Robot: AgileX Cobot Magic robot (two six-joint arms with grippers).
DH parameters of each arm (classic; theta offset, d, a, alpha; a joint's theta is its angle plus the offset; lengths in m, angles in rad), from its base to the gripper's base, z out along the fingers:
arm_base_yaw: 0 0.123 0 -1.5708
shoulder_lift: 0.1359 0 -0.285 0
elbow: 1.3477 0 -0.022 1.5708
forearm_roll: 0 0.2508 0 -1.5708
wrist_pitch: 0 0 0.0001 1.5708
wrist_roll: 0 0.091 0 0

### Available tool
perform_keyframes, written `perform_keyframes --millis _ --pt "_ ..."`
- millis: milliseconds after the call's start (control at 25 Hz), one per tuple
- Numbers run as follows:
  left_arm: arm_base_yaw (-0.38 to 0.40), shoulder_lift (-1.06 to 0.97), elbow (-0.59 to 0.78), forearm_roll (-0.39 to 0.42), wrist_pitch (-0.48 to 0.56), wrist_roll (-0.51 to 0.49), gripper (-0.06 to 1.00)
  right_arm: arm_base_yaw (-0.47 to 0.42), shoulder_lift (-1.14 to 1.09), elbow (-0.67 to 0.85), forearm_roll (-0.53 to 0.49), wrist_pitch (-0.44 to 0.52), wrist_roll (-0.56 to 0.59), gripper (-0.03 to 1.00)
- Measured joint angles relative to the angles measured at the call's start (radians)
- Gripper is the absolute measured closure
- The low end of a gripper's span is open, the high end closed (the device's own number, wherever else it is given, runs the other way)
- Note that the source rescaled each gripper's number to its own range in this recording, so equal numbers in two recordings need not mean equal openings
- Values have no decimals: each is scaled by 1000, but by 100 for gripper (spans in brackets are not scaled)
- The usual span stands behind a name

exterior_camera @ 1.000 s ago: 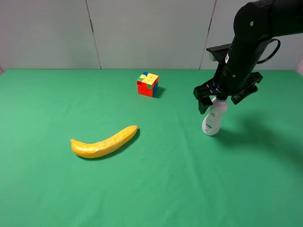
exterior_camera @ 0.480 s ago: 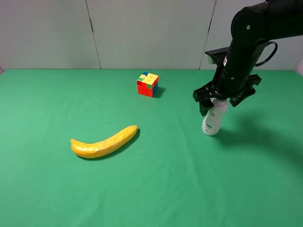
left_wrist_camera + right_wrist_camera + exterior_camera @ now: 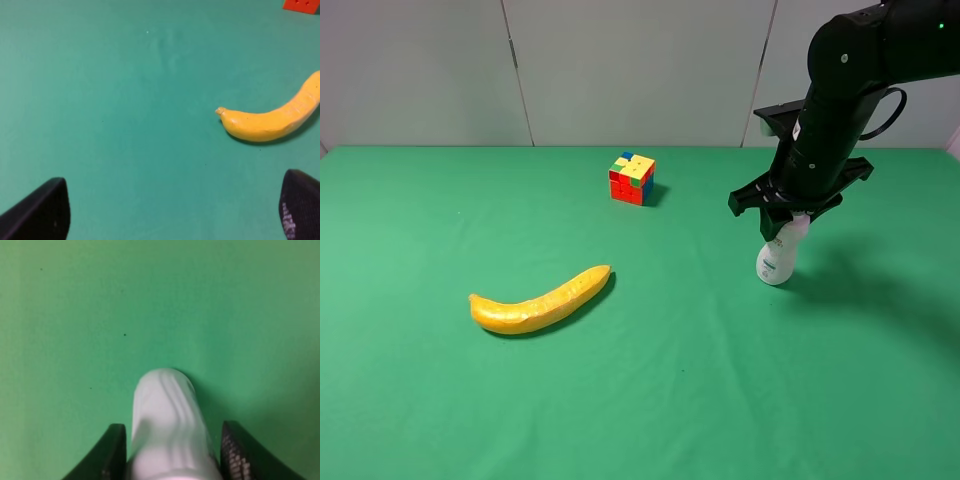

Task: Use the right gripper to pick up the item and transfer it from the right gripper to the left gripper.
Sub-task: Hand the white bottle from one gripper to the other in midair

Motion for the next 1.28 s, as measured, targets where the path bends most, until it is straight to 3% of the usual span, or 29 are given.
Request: perform_keyframes --millis 480,680,960,1280 --pt "0 0 0 0 0 0 17 0 -36 -1 8 -8 9 94" --pt "0 0 0 0 0 0 17 0 -154 -8 110 -64 -3 94" --pt "0 0 0 0 0 0 17 0 -245 -7 459 -176 -186 94" --pt "0 0 0 0 0 0 17 0 -246 26 1023 -300 -587 94"
